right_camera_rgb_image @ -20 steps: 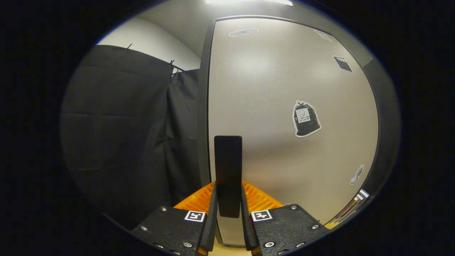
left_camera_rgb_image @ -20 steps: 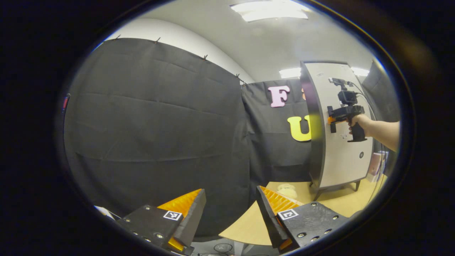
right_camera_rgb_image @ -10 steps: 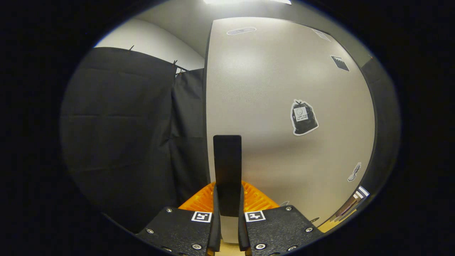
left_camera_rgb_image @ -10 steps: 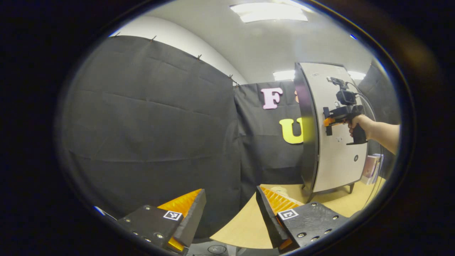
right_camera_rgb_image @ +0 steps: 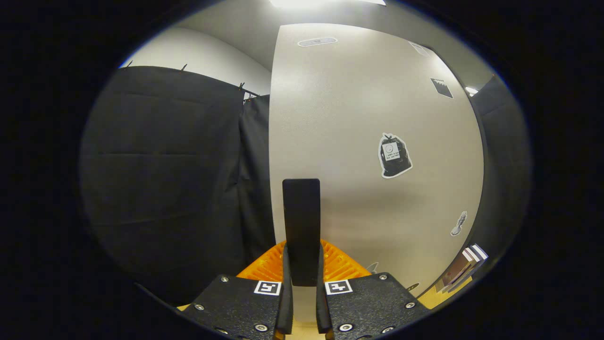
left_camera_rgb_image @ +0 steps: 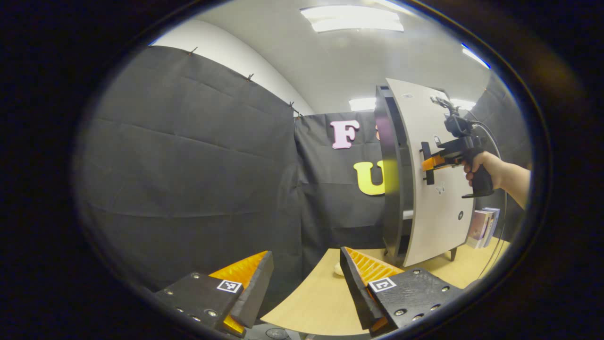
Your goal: Open the cabinet door with the right hand, grasp the bottle in the cabinet with the left hand and place it on the coaster, then close the cabinet door with the right hand.
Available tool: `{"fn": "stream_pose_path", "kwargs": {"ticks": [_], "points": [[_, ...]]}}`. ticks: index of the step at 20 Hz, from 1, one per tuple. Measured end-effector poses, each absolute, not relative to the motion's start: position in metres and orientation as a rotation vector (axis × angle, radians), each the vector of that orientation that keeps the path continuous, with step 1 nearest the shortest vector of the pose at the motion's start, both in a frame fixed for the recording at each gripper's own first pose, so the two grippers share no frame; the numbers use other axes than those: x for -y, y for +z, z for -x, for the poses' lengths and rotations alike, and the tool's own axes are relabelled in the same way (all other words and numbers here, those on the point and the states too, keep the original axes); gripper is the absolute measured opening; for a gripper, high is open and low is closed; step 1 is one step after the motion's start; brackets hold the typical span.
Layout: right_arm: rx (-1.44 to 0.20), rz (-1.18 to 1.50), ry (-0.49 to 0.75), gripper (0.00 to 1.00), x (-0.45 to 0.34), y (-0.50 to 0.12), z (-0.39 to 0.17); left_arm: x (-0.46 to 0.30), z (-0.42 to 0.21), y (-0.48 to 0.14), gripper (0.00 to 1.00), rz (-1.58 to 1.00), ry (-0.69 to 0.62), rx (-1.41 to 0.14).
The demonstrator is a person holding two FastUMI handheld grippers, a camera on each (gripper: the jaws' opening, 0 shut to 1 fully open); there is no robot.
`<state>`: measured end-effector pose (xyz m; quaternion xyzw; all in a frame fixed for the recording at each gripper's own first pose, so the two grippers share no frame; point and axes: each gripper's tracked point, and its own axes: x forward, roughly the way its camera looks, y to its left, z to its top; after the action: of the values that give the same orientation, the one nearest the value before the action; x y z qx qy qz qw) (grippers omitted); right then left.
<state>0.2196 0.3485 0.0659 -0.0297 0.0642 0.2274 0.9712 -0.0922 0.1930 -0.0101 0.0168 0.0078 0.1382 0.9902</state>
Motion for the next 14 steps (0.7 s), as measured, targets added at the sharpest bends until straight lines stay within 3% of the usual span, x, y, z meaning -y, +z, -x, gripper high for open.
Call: {"fn": "stream_pose_path", "kwargs": {"ticks": [1,2,7,8,13,14], "points": [[-0.126,0.062,0.465,0.2,-0.347,0.066,-0.218,-0.189,0.09,-0.01,0.82,-0.034,0.267,-0.013],[-0.126,0.059,0.469,0.18,-0.345,0.066,-0.216,-0.185,0.087,-0.009,0.87,-0.032,0.259,-0.011],[-0.133,0.06,0.497,0.19,-0.336,0.065,-0.211,-0.16,0.072,-0.006,0.87,-0.014,0.196,0.002],[-0.137,0.059,0.504,0.19,-0.334,0.064,-0.21,-0.154,0.069,-0.005,0.82,-0.013,0.182,0.006],[-0.126,0.06,0.511,0.2,-0.319,0.069,-0.193,-0.12,0.052,0.0,0.87,-0.015,0.108,0.018],[-0.123,0.054,0.507,0.2,-0.316,0.07,-0.19,-0.113,0.05,0.0,0.82,-0.016,0.094,0.019]]}}
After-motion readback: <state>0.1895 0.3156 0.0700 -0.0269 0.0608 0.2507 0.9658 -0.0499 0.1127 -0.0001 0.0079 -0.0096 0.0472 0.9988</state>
